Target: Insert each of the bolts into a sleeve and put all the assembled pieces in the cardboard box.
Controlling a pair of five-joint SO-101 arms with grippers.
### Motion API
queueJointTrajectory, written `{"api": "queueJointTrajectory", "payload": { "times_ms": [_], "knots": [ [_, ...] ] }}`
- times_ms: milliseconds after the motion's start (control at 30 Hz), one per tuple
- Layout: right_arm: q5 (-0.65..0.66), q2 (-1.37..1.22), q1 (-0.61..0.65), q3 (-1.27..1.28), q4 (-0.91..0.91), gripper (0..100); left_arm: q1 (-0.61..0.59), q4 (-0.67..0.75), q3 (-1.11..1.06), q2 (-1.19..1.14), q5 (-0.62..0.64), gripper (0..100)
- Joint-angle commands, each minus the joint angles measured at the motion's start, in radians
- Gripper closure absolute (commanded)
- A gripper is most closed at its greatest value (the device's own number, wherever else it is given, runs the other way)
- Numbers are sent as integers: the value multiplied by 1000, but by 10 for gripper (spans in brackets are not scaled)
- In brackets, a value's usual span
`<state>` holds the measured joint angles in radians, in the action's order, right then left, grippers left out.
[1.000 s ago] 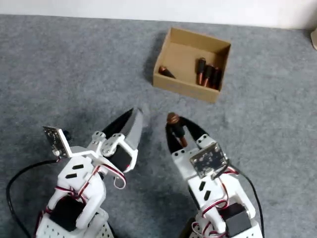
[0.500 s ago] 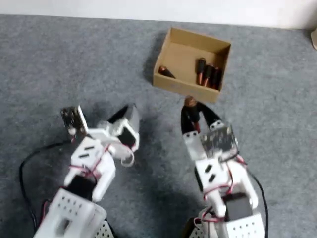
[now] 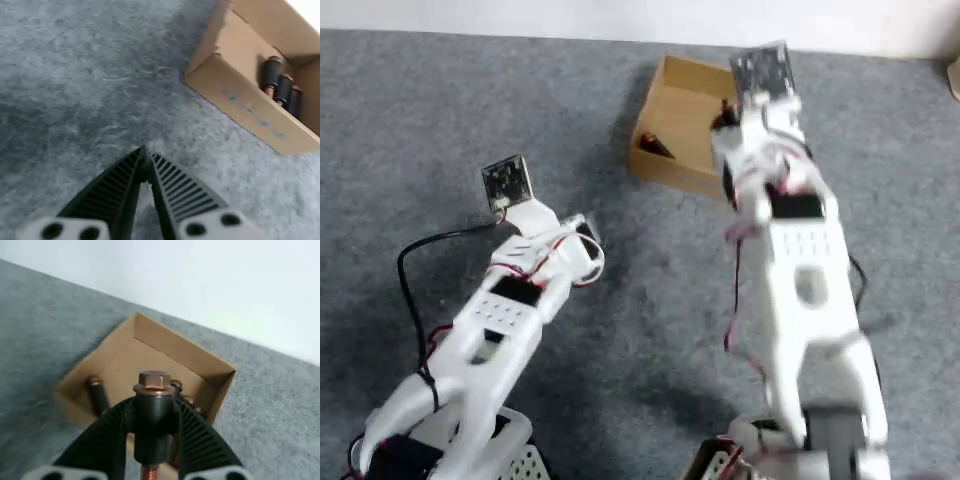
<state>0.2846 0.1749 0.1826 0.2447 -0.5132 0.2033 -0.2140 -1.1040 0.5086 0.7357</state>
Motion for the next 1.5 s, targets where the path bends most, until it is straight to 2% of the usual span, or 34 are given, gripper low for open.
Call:
{"api": "queueJointTrajectory", "payload": {
  "times_ms": [0,333,600,767,933,1000,1167,1367,1467],
  "knots": [
    [6,-266,-33,-294,47,995,-10,25,54,-7,0,994],
    [6,-800,-27,-748,47,995,-7,28,54,-13,0,994],
    [6,-975,10,-897,45,995,-5,29,56,-13,0,994],
    [6,-986,45,-898,33,959,-5,29,56,-13,0,993],
    [6,-981,48,-903,-81,721,-5,29,56,-13,0,993],
    [6,-963,36,-903,-119,672,-5,29,56,-13,0,993],
    [2,-878,-28,-901,-223,670,-5,31,64,-15,0,993],
    [-152,-719,-71,-901,-375,670,-5,31,68,-15,0,993],
    [-158,-642,-56,-895,-456,670,-7,31,70,-15,-2,993]
  ]
}}
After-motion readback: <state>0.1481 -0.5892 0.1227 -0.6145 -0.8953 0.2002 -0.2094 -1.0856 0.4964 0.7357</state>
